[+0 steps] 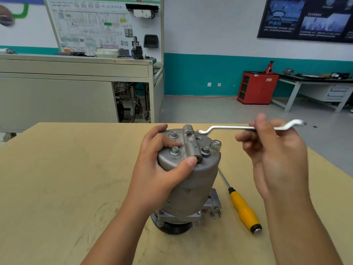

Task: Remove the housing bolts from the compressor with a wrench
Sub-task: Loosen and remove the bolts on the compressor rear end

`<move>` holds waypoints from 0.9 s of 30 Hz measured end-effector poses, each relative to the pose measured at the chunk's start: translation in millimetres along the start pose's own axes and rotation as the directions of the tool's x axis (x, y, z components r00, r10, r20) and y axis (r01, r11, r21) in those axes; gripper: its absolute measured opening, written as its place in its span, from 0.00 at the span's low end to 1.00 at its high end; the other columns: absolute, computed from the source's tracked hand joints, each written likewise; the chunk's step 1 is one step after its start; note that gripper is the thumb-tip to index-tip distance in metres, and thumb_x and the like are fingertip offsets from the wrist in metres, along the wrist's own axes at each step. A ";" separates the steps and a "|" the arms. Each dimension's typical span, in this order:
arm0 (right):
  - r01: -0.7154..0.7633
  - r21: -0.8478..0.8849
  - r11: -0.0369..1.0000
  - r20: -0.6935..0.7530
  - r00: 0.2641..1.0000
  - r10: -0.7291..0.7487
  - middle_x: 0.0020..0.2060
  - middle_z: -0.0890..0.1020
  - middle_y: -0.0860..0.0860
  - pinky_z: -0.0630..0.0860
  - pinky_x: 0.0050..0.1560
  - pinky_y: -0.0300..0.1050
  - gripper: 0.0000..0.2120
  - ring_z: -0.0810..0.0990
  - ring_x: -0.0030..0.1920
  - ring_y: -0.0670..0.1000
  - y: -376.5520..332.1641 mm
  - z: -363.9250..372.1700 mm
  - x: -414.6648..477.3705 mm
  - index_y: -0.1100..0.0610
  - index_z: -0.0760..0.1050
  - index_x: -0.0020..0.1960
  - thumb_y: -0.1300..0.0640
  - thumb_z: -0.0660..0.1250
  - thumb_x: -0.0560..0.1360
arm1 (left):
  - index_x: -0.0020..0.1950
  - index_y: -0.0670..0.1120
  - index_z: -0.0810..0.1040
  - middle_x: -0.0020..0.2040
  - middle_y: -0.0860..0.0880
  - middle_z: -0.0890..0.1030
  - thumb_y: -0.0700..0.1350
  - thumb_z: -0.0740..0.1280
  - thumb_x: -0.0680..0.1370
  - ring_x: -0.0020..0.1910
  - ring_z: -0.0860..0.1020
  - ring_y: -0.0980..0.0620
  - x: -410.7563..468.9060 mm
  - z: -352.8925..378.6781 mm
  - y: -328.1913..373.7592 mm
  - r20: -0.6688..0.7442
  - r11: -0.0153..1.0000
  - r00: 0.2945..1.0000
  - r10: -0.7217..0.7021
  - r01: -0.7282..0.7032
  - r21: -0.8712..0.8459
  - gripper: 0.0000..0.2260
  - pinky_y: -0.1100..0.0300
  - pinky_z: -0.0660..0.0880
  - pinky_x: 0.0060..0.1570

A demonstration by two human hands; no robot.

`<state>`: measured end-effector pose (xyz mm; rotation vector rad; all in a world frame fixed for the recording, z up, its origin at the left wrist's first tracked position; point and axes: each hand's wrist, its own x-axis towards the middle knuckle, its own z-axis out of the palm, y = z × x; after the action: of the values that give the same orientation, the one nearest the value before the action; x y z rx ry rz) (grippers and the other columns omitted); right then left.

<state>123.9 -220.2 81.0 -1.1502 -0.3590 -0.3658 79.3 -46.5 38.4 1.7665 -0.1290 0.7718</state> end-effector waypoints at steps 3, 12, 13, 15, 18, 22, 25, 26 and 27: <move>0.289 -0.217 0.932 -0.012 0.954 -0.299 0.30 0.83 0.48 0.76 0.35 0.39 0.08 0.80 0.31 0.52 0.7 -6.5 -26.8 0.49 0.74 0.37 0.50 0.67 0.74 | 0.43 0.52 0.76 0.64 0.59 0.70 0.60 0.69 0.61 0.65 0.69 0.67 0.5 0.9 -0.8 -0.003 1.000 1.000 0.009 -0.009 0.005 0.17 0.78 0.63 0.54; 0.487 -0.457 0.744 0.171 0.869 -0.464 0.35 0.82 0.41 0.74 0.36 0.32 0.12 0.80 0.33 0.41 5.1 -6.5 -58.0 0.48 0.73 0.38 0.44 0.61 0.77 | 0.43 0.51 0.76 0.64 0.60 0.71 0.61 0.68 0.61 0.65 0.68 0.68 0.7 2.0 -0.9 -0.016 1.000 1.000 -0.001 0.001 0.003 0.18 0.78 0.63 0.55; 0.506 -0.481 0.716 0.197 0.858 -0.474 0.36 0.81 0.42 0.73 0.36 0.30 0.13 0.80 0.32 0.41 4.6 -6.7 -59.1 0.49 0.73 0.38 0.45 0.61 0.78 | 0.43 0.51 0.76 0.64 0.60 0.71 0.61 0.68 0.61 0.64 0.68 0.68 0.8 2.0 -0.9 -0.017 1.000 1.000 -0.001 0.001 0.005 0.18 0.78 0.63 0.55; 0.538 -0.532 0.654 0.240 0.836 -0.493 0.34 0.80 0.45 0.71 0.35 0.28 0.17 0.78 0.32 0.41 3.8 -7.6 -61.4 0.54 0.73 0.36 0.46 0.59 0.79 | 0.43 0.51 0.76 0.64 0.60 0.71 0.61 0.68 0.61 0.65 0.68 0.68 0.9 2.0 -1.1 -0.017 1.000 1.000 -0.002 0.002 0.006 0.18 0.78 0.63 0.55; 0.550 -0.563 0.616 0.259 0.826 -0.500 0.27 0.78 0.49 0.68 0.30 0.32 0.18 0.75 0.29 0.46 4.4 -8.9 -63.8 0.58 0.72 0.34 0.50 0.60 0.79 | 0.43 0.51 0.76 0.64 0.60 0.71 0.61 0.68 0.61 0.65 0.68 0.67 1.0 1.9 -1.6 -0.016 1.000 1.000 -0.001 0.001 0.001 0.18 0.78 0.63 0.56; 0.505 -0.549 0.665 0.227 0.857 -0.463 0.32 0.79 0.47 0.69 0.29 0.32 0.18 0.76 0.27 0.43 0.3 -5.8 -61.7 0.60 0.70 0.33 0.52 0.60 0.77 | 0.43 0.52 0.76 0.65 0.59 0.71 0.61 0.68 0.61 0.65 0.68 0.67 1.2 1.8 -1.4 -0.015 1.000 1.000 0.002 -0.002 0.005 0.17 0.78 0.63 0.56; 0.494 -0.555 0.669 0.208 0.862 -0.463 0.27 0.77 0.49 0.70 0.28 0.38 0.20 0.75 0.25 0.44 -4.6 -0.2 -61.7 0.62 0.69 0.31 0.51 0.60 0.77 | 0.43 0.53 0.76 0.65 0.57 0.71 0.61 0.68 0.61 0.65 0.68 0.68 1.3 1.5 -1.8 -0.016 1.000 1.000 0.009 -0.009 0.006 0.16 0.77 0.63 0.56; 0.504 -0.571 0.649 0.218 0.854 -0.471 0.24 0.76 0.51 0.69 0.27 0.38 0.20 0.74 0.24 0.45 -6.0 2.2 -63.3 0.62 0.69 0.31 0.51 0.61 0.77 | 0.43 0.53 0.76 0.65 0.57 0.71 0.61 0.68 0.61 0.65 0.68 0.68 1.3 1.9 -1.9 -0.017 1.000 1.000 0.010 -0.010 0.006 0.16 0.77 0.63 0.56; 0.518 -0.593 0.616 0.238 0.844 -0.481 0.22 0.74 0.51 0.68 0.27 0.39 0.20 0.72 0.23 0.47 -7.2 5.0 -65.4 0.62 0.69 0.30 0.52 0.61 0.77 | 0.43 0.53 0.76 0.65 0.57 0.71 0.61 0.68 0.61 0.65 0.68 0.67 1.3 2.2 -2.0 -0.019 1.000 1.000 0.010 -0.010 0.007 0.16 0.77 0.63 0.56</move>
<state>62.2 -211.9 58.9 -1.7354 -0.6428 -1.0197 82.2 -47.4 37.2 1.7657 -0.1232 0.7967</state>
